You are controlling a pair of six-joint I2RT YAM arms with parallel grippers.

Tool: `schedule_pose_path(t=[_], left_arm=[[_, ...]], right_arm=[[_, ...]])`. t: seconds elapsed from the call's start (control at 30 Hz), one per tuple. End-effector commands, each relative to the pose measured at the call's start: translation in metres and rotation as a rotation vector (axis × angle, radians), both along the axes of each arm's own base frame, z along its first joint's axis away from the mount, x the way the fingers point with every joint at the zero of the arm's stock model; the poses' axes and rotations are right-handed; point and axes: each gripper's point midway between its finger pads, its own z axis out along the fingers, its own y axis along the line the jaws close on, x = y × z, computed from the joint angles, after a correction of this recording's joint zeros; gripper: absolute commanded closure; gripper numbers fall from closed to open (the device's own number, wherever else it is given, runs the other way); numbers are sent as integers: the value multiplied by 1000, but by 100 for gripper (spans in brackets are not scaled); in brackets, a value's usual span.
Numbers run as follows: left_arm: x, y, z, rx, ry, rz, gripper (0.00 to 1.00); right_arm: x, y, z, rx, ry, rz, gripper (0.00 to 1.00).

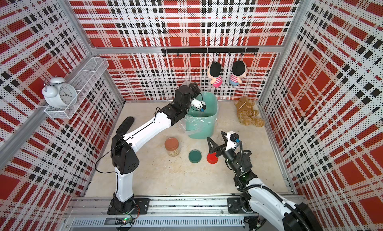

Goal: Empty moldy peanuts from jars
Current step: Pour the moldy peanuts from the jar into the trash bin.

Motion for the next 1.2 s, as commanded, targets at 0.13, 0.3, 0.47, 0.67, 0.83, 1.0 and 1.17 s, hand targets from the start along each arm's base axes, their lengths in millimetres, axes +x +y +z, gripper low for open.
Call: schedule_pose_path(t=[0.13, 0.3, 0.47, 0.67, 0.83, 1.0, 1.17], left_arm=[[1, 12, -20, 228, -6, -20, 100], [4, -5, 40, 55, -115, -45, 100], [1, -13, 46, -95, -47, -113, 100], [-11, -18, 32, -231, 130, -187, 100], [-19, -18, 29, -295, 231, -215, 100], [-22, -12, 24, -344, 297, -185, 100], [-27, -9, 17, -357, 347, -165, 100]], right_arm=[[-2, -4, 7, 22, -28, -5, 0], [-2, -7, 8, 15, -30, -24, 0], [-2, -5, 12, 12, -31, -12, 0], [-1, -1, 24, -22, -28, 9, 0], [-1, -1, 31, -8, -32, 20, 0], [-1, -2, 31, -7, -30, 18, 0], [1, -2, 29, -13, -20, 19, 0]])
